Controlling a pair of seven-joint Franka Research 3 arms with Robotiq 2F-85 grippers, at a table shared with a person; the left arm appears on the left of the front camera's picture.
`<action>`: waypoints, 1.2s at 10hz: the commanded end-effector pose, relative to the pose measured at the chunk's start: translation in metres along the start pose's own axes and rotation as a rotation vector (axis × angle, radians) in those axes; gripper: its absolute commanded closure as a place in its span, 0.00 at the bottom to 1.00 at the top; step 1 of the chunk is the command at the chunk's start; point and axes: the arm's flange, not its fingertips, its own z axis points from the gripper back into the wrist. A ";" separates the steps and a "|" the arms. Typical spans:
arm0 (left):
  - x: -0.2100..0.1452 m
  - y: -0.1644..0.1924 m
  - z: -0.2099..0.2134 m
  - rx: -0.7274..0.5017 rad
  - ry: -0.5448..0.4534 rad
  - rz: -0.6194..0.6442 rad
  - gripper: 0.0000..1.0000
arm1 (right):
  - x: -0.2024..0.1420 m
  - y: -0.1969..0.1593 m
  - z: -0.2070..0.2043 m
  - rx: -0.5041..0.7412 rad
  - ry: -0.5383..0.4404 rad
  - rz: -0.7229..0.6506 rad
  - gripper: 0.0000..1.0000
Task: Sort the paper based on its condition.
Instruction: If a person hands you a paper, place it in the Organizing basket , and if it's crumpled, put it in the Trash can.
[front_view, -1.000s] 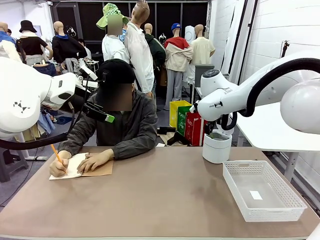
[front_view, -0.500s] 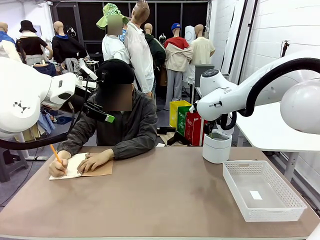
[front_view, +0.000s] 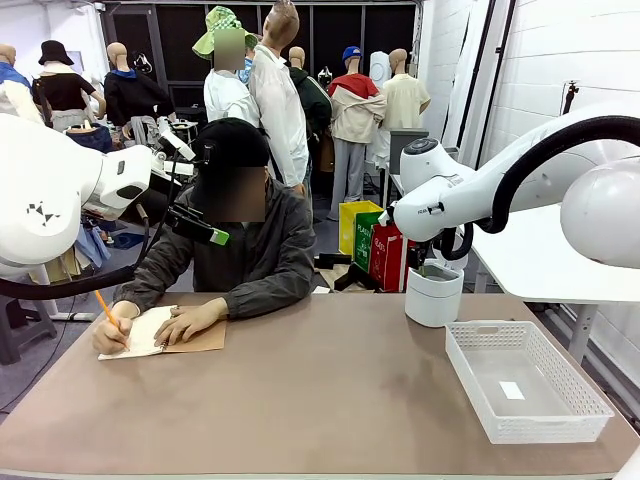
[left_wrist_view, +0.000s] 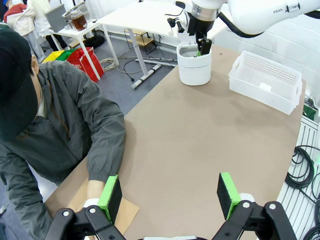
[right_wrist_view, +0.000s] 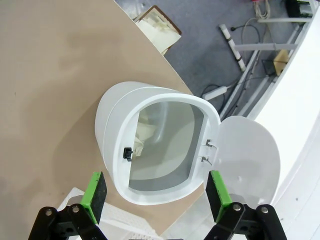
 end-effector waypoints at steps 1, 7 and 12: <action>-0.001 0.001 -0.001 -0.005 0.004 -0.010 0.00 | 0.000 -0.001 -0.001 -0.004 -0.005 0.000 0.00; -0.001 0.001 -0.001 -0.005 0.004 -0.010 0.00 | -0.013 0.026 0.061 0.098 -0.214 0.084 0.00; -0.001 0.001 -0.001 -0.005 0.004 -0.010 0.00 | -0.058 0.061 0.120 0.262 -0.553 0.208 0.00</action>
